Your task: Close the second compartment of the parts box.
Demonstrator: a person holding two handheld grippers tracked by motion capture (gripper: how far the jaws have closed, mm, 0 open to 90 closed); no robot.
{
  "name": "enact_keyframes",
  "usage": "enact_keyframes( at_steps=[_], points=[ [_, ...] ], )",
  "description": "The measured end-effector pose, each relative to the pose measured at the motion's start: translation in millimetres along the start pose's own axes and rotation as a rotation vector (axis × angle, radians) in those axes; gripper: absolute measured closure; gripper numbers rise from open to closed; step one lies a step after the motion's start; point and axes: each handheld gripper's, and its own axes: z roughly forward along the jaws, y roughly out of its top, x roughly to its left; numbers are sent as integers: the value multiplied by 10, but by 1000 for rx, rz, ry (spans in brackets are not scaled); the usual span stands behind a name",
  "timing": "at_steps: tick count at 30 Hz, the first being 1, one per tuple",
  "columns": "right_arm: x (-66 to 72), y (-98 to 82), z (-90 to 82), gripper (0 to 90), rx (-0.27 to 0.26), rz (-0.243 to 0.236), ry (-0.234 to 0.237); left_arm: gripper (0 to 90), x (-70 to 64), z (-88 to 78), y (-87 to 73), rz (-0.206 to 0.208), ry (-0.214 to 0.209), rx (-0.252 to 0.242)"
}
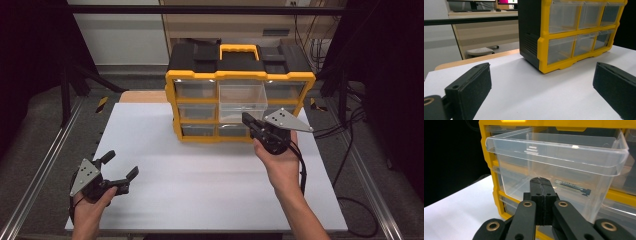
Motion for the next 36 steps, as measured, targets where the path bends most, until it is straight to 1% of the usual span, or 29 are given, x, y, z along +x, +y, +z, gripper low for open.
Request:
enact_keyframes(
  at_steps=[7, 16, 30, 34, 36],
  points=[
    [-14, 7, 27, 900, -3, 20, 1, 20, 2, 1, 0, 0, -1, -1],
    [-54, 18, 68, 900, -9, 63, 6, 20, 3, 2, -1, -2, -1, 0],
    [-86, 24, 136, 900, -15, 107, 12, 20, 5, 0, 2, -2, -1, -2],
    [-92, 27, 153, 900, -15, 112, 9, 20, 8, -2, 1, -2, 0, -3],
    [-92, 29, 160, 900, -15, 104, 3, 20, 7, -2, 2, -2, 0, -3]
  ],
)
